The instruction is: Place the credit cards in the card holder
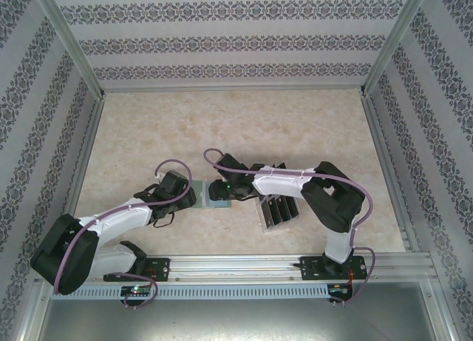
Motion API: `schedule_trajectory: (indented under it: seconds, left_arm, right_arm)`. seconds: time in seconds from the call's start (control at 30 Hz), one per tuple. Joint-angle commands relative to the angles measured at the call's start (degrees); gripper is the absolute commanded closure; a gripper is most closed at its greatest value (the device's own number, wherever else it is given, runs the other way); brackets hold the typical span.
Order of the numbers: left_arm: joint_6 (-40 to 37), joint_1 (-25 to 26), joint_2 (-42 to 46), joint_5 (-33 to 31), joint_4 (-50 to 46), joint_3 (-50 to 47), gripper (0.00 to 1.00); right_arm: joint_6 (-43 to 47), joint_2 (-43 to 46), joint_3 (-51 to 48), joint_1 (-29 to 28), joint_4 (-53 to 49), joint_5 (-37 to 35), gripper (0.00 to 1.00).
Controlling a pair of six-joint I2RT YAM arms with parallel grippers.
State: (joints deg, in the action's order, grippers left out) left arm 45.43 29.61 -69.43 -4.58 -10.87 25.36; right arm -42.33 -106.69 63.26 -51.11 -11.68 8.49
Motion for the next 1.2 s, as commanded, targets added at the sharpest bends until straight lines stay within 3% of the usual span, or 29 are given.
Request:
schedule_trajectory:
  seconds: [0.0, 0.6, 0.8, 1.17]
  left_arm:
    - [1.14, -0.27, -1.06, 1.04, 1.05, -1.41, 0.32]
    - [3.92, -0.29, 2.54, 1.34, 1.19, -3.21, 0.34]
    - [8.01, -0.31, 9.28, -1.46, -2.01, -4.48, 0.31]
    - [16.43, -0.34, 29.89, -13.23, -15.39, -7.16, 0.3]
  right_arm:
    - [-1.93, -2.36, -0.32, 0.41, 1.67, 2.31, 0.47]
    - [-7.15, -3.77, 1.8, 0.4, 10.97, 11.23, 0.5]
    - [-8.62, -4.09, 2.43, 0.22, 12.62, 12.37, 0.51]
    - [-10.33, -8.92, 8.88, -1.6, 13.27, 13.94, 0.51]
